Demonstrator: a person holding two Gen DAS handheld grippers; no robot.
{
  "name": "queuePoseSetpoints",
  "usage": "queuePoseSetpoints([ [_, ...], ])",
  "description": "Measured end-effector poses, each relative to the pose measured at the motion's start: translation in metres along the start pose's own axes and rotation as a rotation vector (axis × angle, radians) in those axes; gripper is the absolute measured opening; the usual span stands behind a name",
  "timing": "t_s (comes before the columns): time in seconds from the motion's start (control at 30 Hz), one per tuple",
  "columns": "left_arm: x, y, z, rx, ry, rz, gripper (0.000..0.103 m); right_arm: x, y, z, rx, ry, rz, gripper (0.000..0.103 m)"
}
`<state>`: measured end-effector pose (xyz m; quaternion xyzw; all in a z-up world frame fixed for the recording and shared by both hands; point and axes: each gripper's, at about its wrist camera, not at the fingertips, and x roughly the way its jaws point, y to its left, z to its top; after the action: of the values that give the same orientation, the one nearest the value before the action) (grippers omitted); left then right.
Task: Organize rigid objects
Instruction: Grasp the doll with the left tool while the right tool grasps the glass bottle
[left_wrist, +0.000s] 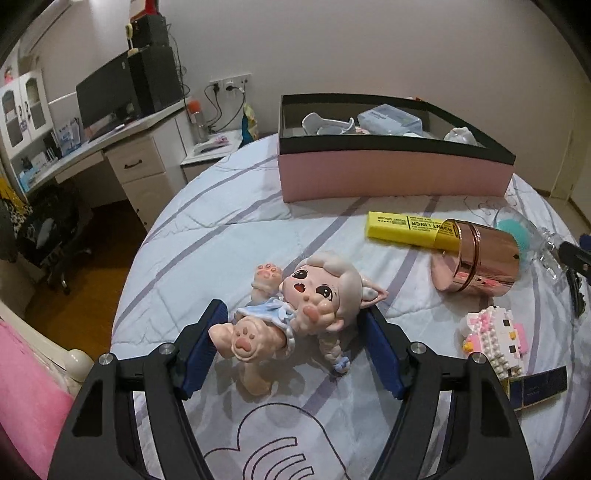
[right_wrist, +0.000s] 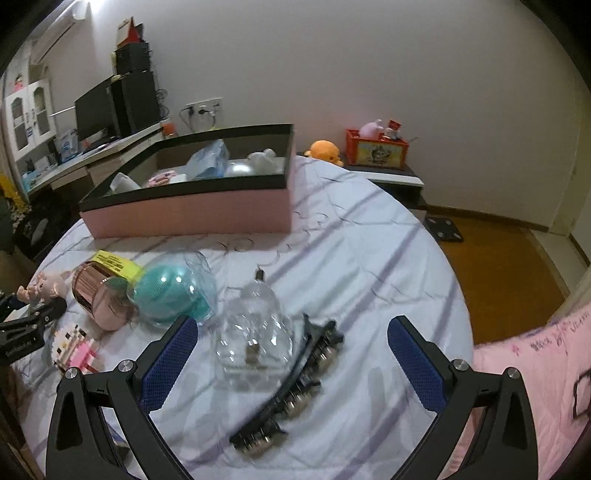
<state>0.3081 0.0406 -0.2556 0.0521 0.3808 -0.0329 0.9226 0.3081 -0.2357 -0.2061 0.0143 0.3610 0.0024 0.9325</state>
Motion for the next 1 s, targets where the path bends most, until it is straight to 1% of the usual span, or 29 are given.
queuePoseSetpoints([
  [0.07,-0.002,0.001,-0.001,-0.002,0.001,-0.005,0.074,0.005,0.005,0.003,-0.021,0.018,0.006,0.087],
  [0.1,-0.003,0.002,-0.001,-0.005,0.001,-0.01,0.074,0.007,0.006,0.003,-0.024,0.023,0.013,0.071],
  [0.13,-0.003,0.003,-0.002,-0.005,0.002,-0.013,0.074,0.008,0.01,0.003,-0.033,0.032,0.03,0.062],
  [0.2,-0.003,0.003,-0.002,-0.006,0.002,-0.018,0.074,0.012,0.016,0.003,-0.055,0.046,0.033,0.055],
  [0.27,-0.003,0.004,-0.002,-0.006,0.0,-0.024,0.074,0.017,0.021,0.001,-0.064,0.065,0.04,0.055],
  [0.43,-0.001,0.004,-0.002,-0.004,0.004,-0.031,0.073,0.022,0.021,0.003,-0.057,0.08,0.042,0.055],
  [0.5,-0.003,0.004,-0.002,-0.006,-0.003,-0.032,0.072,0.023,0.023,0.004,-0.068,0.079,0.047,0.051],
  [0.53,-0.003,0.004,-0.002,-0.005,-0.003,-0.033,0.072,0.024,0.025,0.005,-0.074,0.079,0.059,0.051],
  [0.7,-0.015,0.005,0.001,-0.016,-0.032,-0.066,0.055,0.017,0.03,0.001,-0.084,0.061,0.07,0.051],
  [0.77,-0.018,0.003,0.004,-0.004,-0.04,-0.067,0.054,0.012,0.031,0.003,-0.084,0.049,0.069,0.051],
  [0.87,-0.013,0.001,0.004,0.0,-0.018,-0.067,0.056,0.006,0.033,0.004,-0.084,0.038,0.071,0.051],
  [0.93,-0.008,0.002,0.001,-0.011,-0.006,-0.079,0.056,0.008,0.034,0.003,-0.083,0.055,0.081,0.051],
  [0.97,-0.005,0.002,0.0,-0.014,0.004,-0.081,0.058,0.01,0.035,0.0,-0.083,0.06,0.083,0.051],
  [1.0,-0.002,0.002,0.0,-0.018,0.003,-0.083,0.063,0.013,0.036,-0.002,-0.088,0.073,0.083,0.051],
])
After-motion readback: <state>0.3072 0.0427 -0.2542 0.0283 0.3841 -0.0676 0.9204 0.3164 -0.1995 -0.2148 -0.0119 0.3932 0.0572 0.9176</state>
